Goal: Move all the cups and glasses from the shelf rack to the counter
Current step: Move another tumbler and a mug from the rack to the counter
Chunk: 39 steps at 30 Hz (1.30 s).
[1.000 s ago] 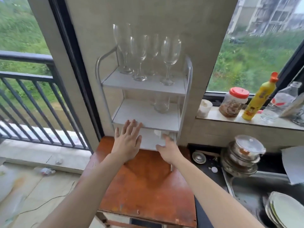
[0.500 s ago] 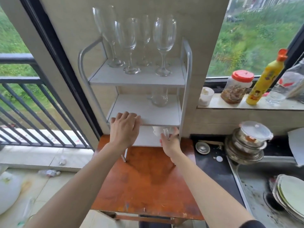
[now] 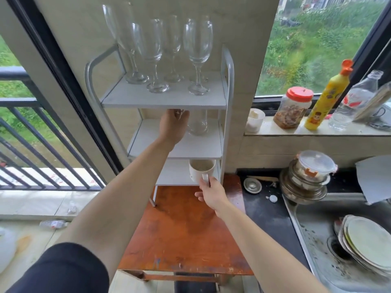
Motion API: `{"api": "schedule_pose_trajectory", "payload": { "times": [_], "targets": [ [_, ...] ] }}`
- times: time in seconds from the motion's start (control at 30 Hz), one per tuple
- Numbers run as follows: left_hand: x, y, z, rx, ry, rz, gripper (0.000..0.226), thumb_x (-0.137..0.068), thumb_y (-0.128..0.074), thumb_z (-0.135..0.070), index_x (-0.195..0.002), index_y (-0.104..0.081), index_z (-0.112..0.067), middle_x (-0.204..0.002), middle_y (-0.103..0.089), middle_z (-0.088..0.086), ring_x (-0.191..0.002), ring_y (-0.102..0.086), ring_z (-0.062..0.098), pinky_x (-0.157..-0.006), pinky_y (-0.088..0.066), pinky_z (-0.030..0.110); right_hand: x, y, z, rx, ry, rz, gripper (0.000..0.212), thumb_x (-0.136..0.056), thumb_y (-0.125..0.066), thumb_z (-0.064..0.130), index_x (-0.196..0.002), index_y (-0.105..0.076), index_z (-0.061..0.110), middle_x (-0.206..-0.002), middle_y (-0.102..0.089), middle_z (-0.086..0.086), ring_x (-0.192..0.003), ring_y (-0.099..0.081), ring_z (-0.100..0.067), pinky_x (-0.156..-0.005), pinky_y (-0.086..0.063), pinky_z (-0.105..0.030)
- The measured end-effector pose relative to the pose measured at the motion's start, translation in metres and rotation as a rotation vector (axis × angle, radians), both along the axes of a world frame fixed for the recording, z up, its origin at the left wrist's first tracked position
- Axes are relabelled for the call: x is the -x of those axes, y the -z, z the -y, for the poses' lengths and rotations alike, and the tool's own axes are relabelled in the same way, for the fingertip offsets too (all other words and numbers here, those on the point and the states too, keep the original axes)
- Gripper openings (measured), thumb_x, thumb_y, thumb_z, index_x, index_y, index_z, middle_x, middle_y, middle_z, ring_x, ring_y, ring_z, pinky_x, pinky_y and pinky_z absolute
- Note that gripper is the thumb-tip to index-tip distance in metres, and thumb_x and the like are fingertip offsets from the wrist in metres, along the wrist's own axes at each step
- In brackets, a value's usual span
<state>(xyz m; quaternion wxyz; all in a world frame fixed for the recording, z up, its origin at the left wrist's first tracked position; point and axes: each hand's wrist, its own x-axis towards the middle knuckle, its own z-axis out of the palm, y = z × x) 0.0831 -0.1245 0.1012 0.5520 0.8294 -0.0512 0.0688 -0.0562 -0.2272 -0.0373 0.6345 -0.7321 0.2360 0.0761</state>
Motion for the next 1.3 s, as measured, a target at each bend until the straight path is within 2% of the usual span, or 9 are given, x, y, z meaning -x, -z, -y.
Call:
{"api": "schedule_pose_trajectory", "payload": {
  "times": [0.3,0.53,0.63,0.7,0.8,0.9,1.0,1.17,1.3],
  "targets": [
    [0.070,0.008,-0.029,0.192,0.005,-0.076,0.029,-0.105,-0.043,-0.033,-0.085,-0.057,-0.015,-0.076,-0.062,-0.001,-0.069,-0.052,0.012,-0.066,-0.039,0.028,0.015,0.003,-0.015,-0.131,0.053,-0.013,0.033,-0.107,-0.040,0.025,-0.138,-0.047,0.020,-0.090,-0.058,0.000,-0.089,-0.063,-0.013,-0.086,-0.055,-0.029],
    [0.157,0.024,-0.069,0.472,-0.012,-0.105,0.032,-0.097,-0.051,-0.031,-0.066,-0.051,-0.025,-0.064,-0.043,-0.009,-0.069,-0.042,0.013,-0.071,-0.042,0.033,0.055,0.009,-0.036,-0.139,0.132,0.014,0.020,-0.097,-0.041,0.024,-0.104,-0.059,0.020,-0.098,-0.060,0.000,-0.081,-0.058,-0.015,-0.075,-0.049,-0.032],
    [0.197,0.052,-0.080,0.414,-0.051,-0.073,0.044,-0.087,-0.050,-0.049,-0.059,-0.038,-0.016,-0.061,-0.035,-0.004,-0.061,-0.034,0.010,-0.060,-0.034,0.026,0.077,0.018,-0.041,-0.108,0.144,0.026,0.020,-0.099,-0.040,0.028,-0.099,-0.059,0.023,-0.092,-0.059,-0.003,-0.079,-0.055,-0.015,-0.071,-0.047,-0.031],
    [0.220,0.076,-0.084,0.390,-0.071,-0.112,0.050,-0.085,-0.046,-0.062,-0.061,-0.051,-0.019,-0.058,-0.046,-0.007,-0.058,-0.042,0.008,-0.062,-0.038,0.028,0.092,0.024,-0.040,-0.076,0.154,0.038,0.022,-0.100,-0.039,0.029,-0.094,-0.059,0.021,-0.089,-0.058,-0.006,-0.077,-0.054,-0.015,-0.070,-0.046,-0.031],
    [0.242,0.110,-0.081,0.441,-0.178,-0.321,0.059,-0.070,-0.046,-0.090,-0.066,-0.064,-0.034,-0.067,-0.065,-0.005,-0.073,-0.056,0.023,-0.081,-0.047,0.042,0.114,0.029,-0.031,-0.013,0.178,0.041,0.024,-0.100,-0.039,0.029,-0.088,-0.057,0.019,-0.084,-0.056,-0.003,-0.076,-0.054,-0.014,-0.069,-0.046,-0.031],
    [0.257,0.139,-0.064,0.407,-0.248,-0.460,0.069,-0.051,-0.048,-0.100,-0.063,-0.056,-0.032,-0.068,-0.059,-0.010,-0.075,-0.051,0.019,-0.073,-0.041,0.031,0.140,0.034,-0.013,0.028,0.255,0.050,0.023,-0.097,-0.041,0.033,-0.085,-0.057,0.022,-0.081,-0.057,-0.001,-0.075,-0.055,-0.016,-0.067,-0.045,-0.032],
    [0.270,0.156,-0.037,0.406,-0.209,-0.506,0.077,-0.056,-0.055,-0.093,-0.076,-0.057,-0.018,-0.069,-0.050,0.004,-0.068,-0.041,0.016,-0.063,-0.037,0.030,0.170,0.036,0.014,0.039,0.365,0.069,0.021,-0.096,-0.042,0.030,-0.079,-0.053,0.027,-0.080,-0.055,0.002,-0.074,-0.055,-0.016,-0.064,-0.044,-0.028],
    [0.294,0.149,0.029,0.395,-0.075,-0.545,0.045,-0.083,-0.059,-0.052,-0.063,-0.049,-0.013,-0.049,-0.039,-0.006,-0.058,-0.034,0.013,-0.058,-0.032,0.032,0.222,0.028,0.072,0.001,0.603,0.067,0.027,-0.097,-0.045,0.018,-0.070,-0.047,0.018,-0.068,-0.049,0.001,-0.070,-0.051,-0.021,-0.068,-0.041,-0.038],
    [0.324,0.123,0.093,0.327,0.060,-0.521,0.044,-0.093,-0.052,-0.036,-0.054,-0.045,-0.016,-0.043,-0.042,-0.009,-0.043,-0.037,0.006,-0.055,-0.033,0.032,0.269,0.007,0.126,-0.016,0.754,0.162,0.023,-0.095,-0.044,0.023,-0.073,-0.048,0.017,-0.070,-0.048,0.001,-0.067,-0.052,-0.017,-0.066,-0.042,-0.037]
  ]
}}
